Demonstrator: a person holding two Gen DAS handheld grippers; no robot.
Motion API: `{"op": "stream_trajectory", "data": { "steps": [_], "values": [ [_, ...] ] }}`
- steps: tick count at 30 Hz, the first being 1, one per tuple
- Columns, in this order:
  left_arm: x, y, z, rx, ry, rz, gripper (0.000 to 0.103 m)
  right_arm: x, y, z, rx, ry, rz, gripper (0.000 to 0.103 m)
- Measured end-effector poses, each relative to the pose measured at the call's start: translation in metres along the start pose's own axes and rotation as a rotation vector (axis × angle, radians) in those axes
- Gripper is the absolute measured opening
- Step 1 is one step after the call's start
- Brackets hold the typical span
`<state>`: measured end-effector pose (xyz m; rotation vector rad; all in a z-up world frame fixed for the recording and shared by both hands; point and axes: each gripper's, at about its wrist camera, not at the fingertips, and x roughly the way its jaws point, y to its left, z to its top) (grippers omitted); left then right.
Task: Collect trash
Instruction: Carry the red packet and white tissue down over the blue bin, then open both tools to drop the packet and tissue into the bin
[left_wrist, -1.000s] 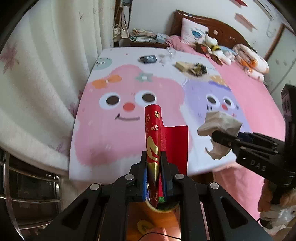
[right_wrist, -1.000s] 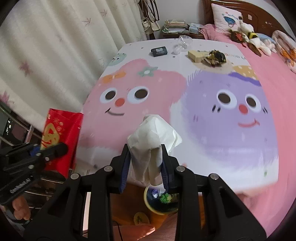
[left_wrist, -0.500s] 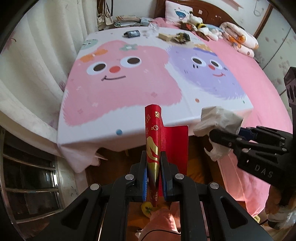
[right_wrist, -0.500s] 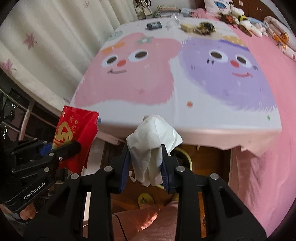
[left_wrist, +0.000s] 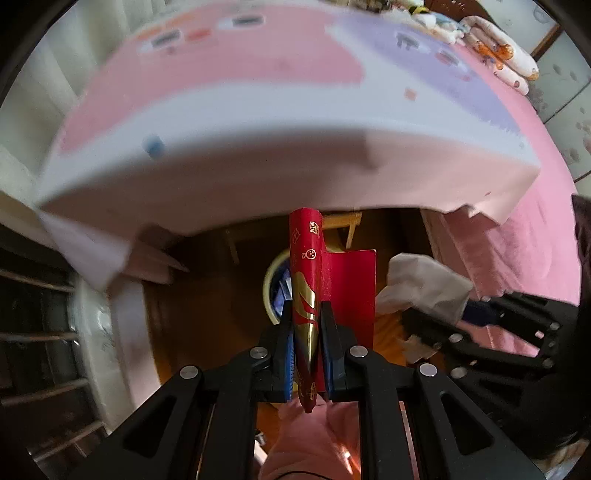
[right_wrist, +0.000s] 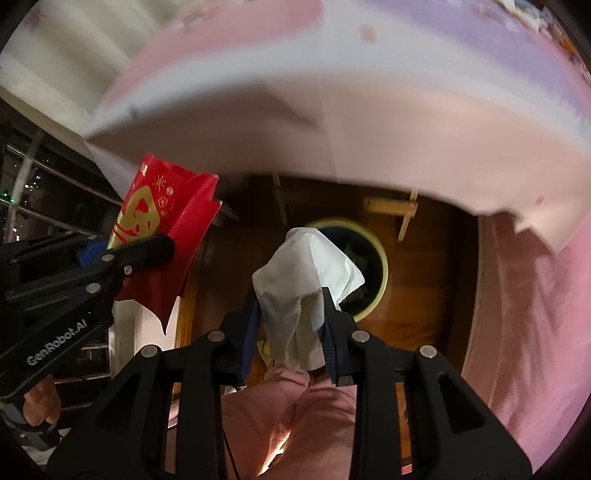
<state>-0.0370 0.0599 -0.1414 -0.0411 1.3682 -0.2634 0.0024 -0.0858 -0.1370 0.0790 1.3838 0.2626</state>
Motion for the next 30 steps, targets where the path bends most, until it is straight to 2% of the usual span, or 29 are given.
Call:
{"op": "stream_trajectory", "data": {
  "steps": [9, 13, 19, 21, 24, 26, 27, 28, 29, 30],
  "values": [
    [0.117, -0.005, -0.018, -0.034, 0.092, -0.005, 0.012, 0.104, -0.047, -0.033, 0.086, 0.065, 0.057, 0.027],
    [0.163, -0.007, -0.018, -0.031, 0.102, 0.001, 0.012, 0.146, -0.069, -0.041, 0.119, 0.073, 0.072, 0.027],
    [0.226, -0.009, -0.016, -0.005, 0.109, -0.003, 0.012, 0.2, -0.1, -0.039, 0.154, 0.065, 0.05, 0.028],
    [0.246, -0.009, -0.014, 0.0, 0.114, -0.003, 0.015, 0.215, -0.11, -0.038, 0.177, 0.07, 0.048, 0.029],
    [0.268, -0.009, -0.013, -0.007, 0.126, -0.005, 0.026, 0.232, -0.124, -0.036, 0.201, 0.073, 0.055, 0.034],
    [0.279, -0.008, -0.012, -0.012, 0.136, -0.004, 0.041, 0.241, -0.128, -0.034, 0.211, 0.075, 0.051, 0.035],
    [0.281, -0.007, -0.012, -0.014, 0.137, -0.003, 0.044, 0.245, -0.13, -0.033, 0.215, 0.076, 0.053, 0.037],
    [0.284, -0.005, -0.011, -0.015, 0.138, 0.0, 0.05, 0.248, -0.13, -0.033, 0.219, 0.079, 0.055, 0.039],
    [0.285, -0.004, -0.011, -0.016, 0.138, 0.003, 0.063, 0.249, -0.131, -0.034, 0.225, 0.08, 0.055, 0.04],
    [0.288, -0.001, -0.011, -0.016, 0.14, 0.009, 0.069, 0.25, -0.131, -0.034, 0.232, 0.079, 0.057, 0.041]
  ]
}}
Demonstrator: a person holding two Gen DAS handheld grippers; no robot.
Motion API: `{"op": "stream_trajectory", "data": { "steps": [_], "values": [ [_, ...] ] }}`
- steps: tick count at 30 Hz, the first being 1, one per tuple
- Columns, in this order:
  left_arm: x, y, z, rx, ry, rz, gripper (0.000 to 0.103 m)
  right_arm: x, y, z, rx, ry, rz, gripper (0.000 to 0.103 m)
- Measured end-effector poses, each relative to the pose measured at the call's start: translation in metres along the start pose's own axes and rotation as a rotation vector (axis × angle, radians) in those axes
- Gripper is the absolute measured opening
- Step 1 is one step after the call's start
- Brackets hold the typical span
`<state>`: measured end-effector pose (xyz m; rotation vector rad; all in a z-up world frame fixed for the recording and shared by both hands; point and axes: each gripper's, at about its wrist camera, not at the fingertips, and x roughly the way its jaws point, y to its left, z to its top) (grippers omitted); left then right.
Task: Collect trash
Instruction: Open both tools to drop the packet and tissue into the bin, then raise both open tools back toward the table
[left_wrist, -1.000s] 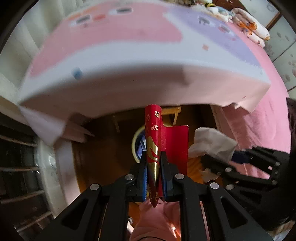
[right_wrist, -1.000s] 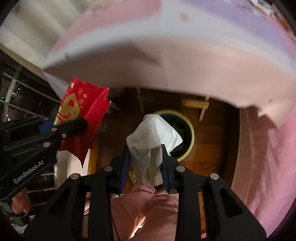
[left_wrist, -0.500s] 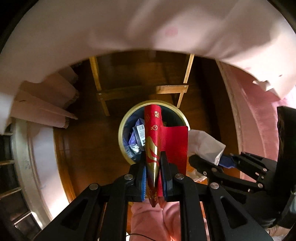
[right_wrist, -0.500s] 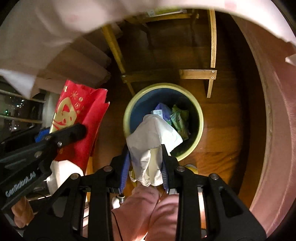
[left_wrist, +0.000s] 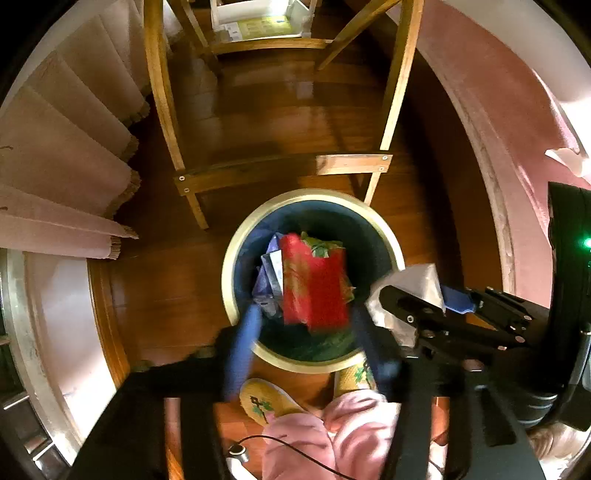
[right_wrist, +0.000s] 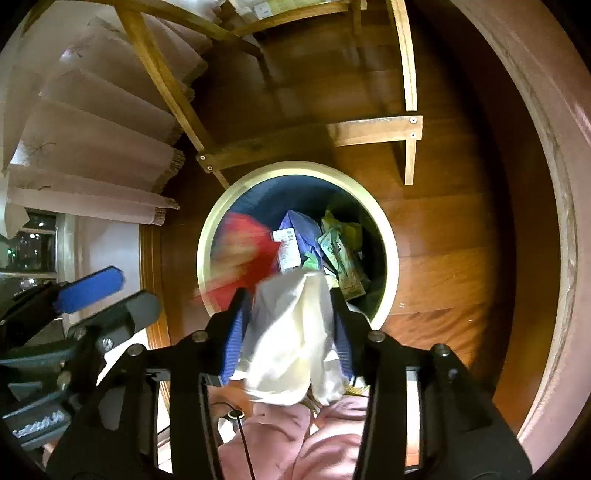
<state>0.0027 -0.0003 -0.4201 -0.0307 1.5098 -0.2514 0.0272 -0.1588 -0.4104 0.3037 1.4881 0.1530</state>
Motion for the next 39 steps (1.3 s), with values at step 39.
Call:
{"op": "stream_trajectory", "data": {
  "steps": [39],
  "values": [
    [-0.356, -0.026, 0.004, 0.12, -0.309, 0.021, 0.08, -0.284, 0.08, -0.029, 0.061, -0.213, 0.07, 0.046]
  ]
}}
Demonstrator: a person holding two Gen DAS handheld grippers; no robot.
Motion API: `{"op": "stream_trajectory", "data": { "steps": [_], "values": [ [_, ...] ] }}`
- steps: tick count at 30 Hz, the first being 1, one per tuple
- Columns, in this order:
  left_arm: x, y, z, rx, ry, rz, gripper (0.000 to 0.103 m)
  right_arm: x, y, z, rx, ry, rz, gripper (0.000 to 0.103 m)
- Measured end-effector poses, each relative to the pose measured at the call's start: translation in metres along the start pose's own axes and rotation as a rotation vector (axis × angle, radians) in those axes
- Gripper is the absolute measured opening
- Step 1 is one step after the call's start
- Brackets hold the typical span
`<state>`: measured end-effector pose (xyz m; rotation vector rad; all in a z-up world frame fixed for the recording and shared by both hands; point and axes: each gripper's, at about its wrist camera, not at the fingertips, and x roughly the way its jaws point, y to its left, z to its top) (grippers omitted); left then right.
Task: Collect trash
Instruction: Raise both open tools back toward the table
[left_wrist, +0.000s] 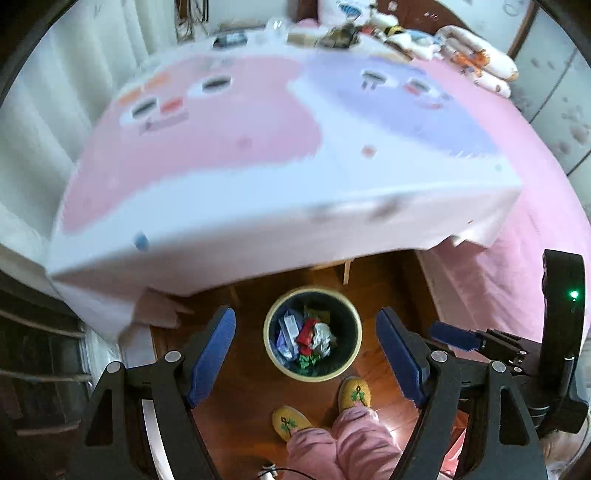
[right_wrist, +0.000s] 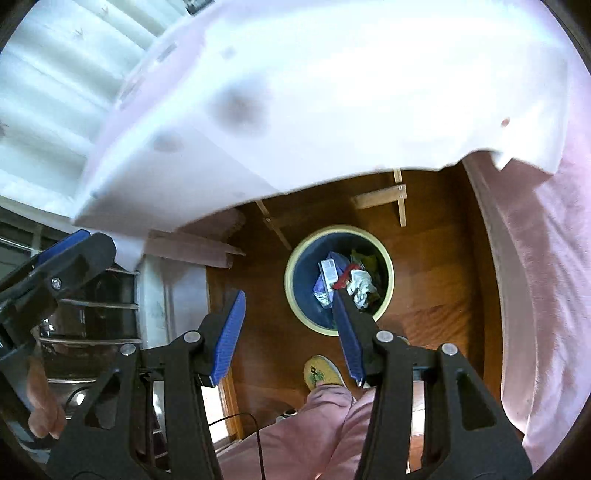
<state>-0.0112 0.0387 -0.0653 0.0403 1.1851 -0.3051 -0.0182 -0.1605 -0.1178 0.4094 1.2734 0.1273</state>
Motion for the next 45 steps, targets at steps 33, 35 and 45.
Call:
{"op": "stream_trajectory", "data": {
  "steps": [33, 35, 45],
  "values": [
    [-0.188, 0.051, 0.115, 0.062, -0.319, 0.079, 0.08, -0.178, 0.104, 0.114, -0.083, -0.398, -0.049, 0.046],
    [-0.184, 0.055, 0.13, 0.034, -0.328, 0.104, 0.08, -0.178, 0.101, 0.133, -0.088, -0.403, -0.046, 0.046],
    [-0.117, 0.06, 0.249, -0.13, -0.274, 0.169, 0.08, -0.141, 0.054, 0.295, -0.14, -0.378, 0.019, 0.049]
  ]
}}
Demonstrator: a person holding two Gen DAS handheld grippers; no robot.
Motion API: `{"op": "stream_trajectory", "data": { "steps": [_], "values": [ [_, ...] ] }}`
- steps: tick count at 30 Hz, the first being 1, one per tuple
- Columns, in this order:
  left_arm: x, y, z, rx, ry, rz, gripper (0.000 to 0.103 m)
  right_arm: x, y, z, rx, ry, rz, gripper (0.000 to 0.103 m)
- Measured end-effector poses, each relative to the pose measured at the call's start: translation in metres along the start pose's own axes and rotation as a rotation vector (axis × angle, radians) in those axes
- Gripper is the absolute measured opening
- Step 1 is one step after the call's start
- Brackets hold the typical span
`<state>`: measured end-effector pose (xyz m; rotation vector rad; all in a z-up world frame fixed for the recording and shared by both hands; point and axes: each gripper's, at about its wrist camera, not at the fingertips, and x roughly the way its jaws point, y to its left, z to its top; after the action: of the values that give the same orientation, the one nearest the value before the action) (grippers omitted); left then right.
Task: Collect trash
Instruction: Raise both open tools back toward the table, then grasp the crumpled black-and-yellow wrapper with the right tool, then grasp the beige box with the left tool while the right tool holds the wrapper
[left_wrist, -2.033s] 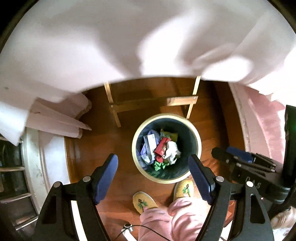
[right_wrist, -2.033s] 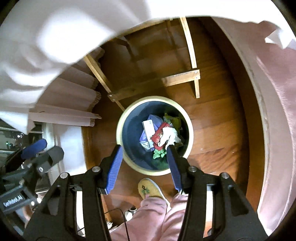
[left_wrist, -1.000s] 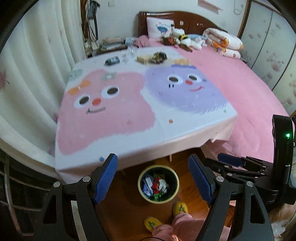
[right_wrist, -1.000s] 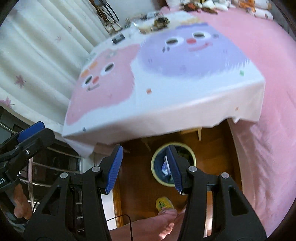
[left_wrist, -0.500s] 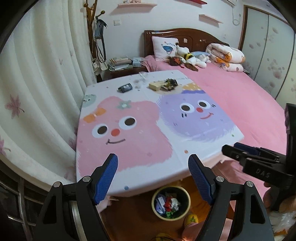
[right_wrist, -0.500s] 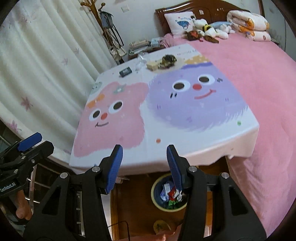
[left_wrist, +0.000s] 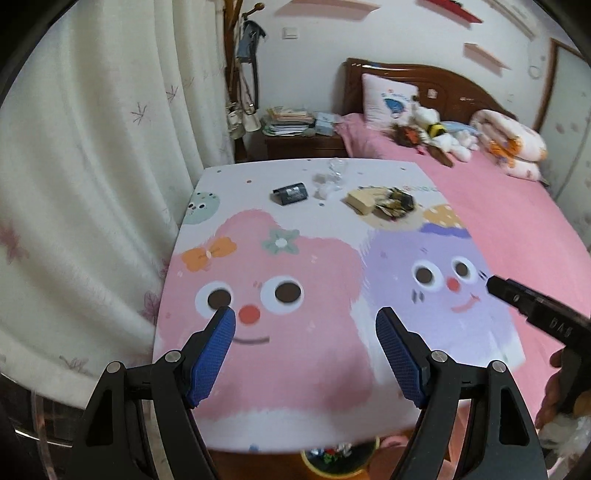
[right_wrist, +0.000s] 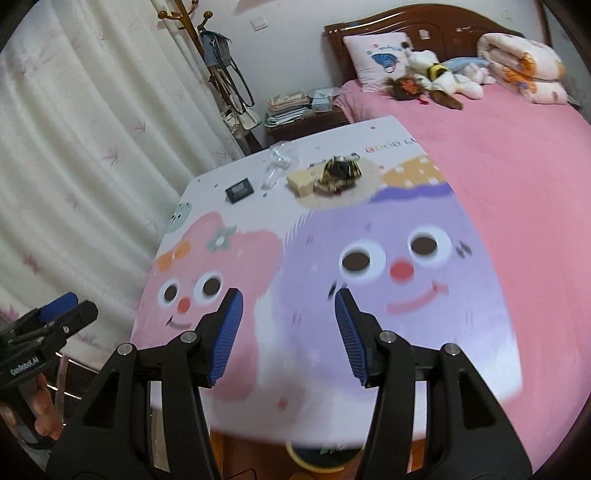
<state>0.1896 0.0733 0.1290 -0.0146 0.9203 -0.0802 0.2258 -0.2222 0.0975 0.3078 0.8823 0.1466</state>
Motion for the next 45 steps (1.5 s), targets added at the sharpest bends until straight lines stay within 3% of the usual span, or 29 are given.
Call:
{"op": "stream_trajectory", "data": {
  "steps": [11, 16, 22, 28, 34, 39, 45],
  "values": [
    [0.131, -0.075, 0.12, -0.15, 0.11, 0.084, 0.08, 0.152, -0.091, 0.159, -0.052, 0.16, 0.063, 0.049],
    [0.18, -0.093, 0.152, -0.182, 0.166, 0.107, 0.08, 0.226, -0.108, 0.189, -0.033, 0.226, 0.075, 0.049],
    [0.226, -0.098, 0.164, -0.218, 0.229, 0.123, 0.08, 0.297, -0.117, 0.2, -0.016, 0.32, 0.085, 0.049],
    [0.264, -0.1, 0.175, -0.239, 0.256, 0.114, 0.08, 0.321, -0.116, 0.195, -0.036, 0.362, 0.112, 0.049],
    [0.305, -0.112, 0.196, -0.257, 0.283, 0.075, 0.08, 0.318, -0.114, 0.197, -0.061, 0.355, 0.147, 0.039],
    [0.346, -0.131, 0.214, -0.254, 0.312, 0.044, 0.08, 0.306, -0.125, 0.21, -0.085, 0.264, 0.074, 0.039],
    [0.397, -0.153, 0.229, -0.225, 0.358, 0.038, 0.077, 0.305, -0.153, 0.213, -0.022, 0.249, 0.053, 0.039]
  ]
}}
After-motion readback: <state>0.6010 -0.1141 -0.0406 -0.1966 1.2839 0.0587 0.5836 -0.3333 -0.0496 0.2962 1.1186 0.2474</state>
